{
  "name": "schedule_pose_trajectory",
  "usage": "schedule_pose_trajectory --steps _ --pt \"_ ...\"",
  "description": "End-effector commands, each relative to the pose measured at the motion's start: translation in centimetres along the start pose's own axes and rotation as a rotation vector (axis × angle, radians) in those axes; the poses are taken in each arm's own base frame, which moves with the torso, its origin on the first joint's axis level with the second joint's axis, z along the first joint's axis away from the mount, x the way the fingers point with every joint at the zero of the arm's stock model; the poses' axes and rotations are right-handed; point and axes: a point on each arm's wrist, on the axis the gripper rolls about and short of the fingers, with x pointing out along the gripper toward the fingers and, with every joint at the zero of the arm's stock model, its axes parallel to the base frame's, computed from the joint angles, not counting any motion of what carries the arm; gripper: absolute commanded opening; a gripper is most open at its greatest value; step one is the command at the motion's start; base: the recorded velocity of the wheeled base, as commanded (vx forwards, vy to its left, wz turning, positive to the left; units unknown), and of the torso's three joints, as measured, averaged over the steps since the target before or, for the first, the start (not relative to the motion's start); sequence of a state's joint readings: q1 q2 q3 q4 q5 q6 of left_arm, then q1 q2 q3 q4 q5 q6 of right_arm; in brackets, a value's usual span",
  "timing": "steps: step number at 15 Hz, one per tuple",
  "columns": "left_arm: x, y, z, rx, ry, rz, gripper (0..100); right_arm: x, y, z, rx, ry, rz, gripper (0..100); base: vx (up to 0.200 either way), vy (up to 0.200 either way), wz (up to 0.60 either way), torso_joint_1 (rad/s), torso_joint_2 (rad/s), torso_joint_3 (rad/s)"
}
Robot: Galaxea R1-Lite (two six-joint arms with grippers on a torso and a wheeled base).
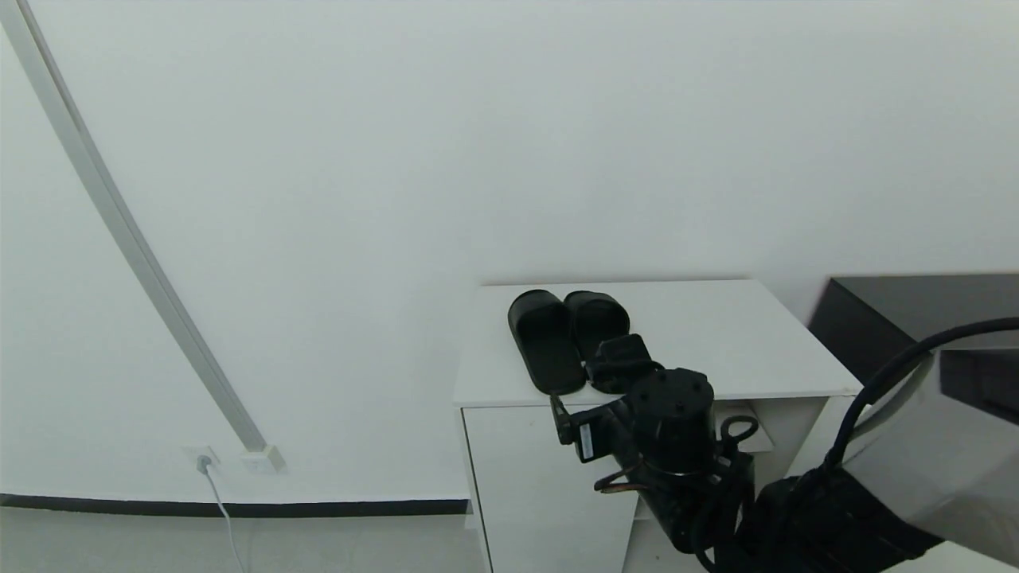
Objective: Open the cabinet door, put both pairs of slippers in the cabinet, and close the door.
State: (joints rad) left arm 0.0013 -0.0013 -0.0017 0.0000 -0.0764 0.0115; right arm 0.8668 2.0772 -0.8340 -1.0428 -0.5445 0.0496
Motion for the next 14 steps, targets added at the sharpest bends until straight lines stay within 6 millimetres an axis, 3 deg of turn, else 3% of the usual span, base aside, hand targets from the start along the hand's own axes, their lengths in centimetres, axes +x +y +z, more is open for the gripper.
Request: schedule_pose_trajectory --steps 1,4,10,12,14 --pt "0.0 0.0 0.0 -0.001 0.001 0.0 0 -0.8 -0.5 5.5 0.095 -0.06 -0.002 100 0.0 0.0 0.0 0.0 0.0 0.0" --pt "0.0 0.0 0.0 -0.002 0.001 0.0 0 -0.6 -0.2 7.1 0.159 0.048 -0.012 100 0.0 0.0 0.0 0.0 0.0 0.0" --pt "0.0 0.0 0.0 -0.002 0.001 0.0 0 -0.3 -0.6 6.0 0.144 0.09 -0.03 100 0.0 0.0 0.0 0.0 0.0 0.0" --pt "0.0 0.0 0.0 -0.004 0.001 0.001 0 -0.3 -0.7 5.8 0.143 0.094 -0.031 100 0.2 0.0 0.0 -0.002 0.0 0.002" --pt "0.0 0.0 0.0 -0.009 0.001 0.001 0 -0.5 -0.7 5.2 0.139 0.102 -0.03 100 0.0 0.0 0.0 0.0 0.0 0.0"
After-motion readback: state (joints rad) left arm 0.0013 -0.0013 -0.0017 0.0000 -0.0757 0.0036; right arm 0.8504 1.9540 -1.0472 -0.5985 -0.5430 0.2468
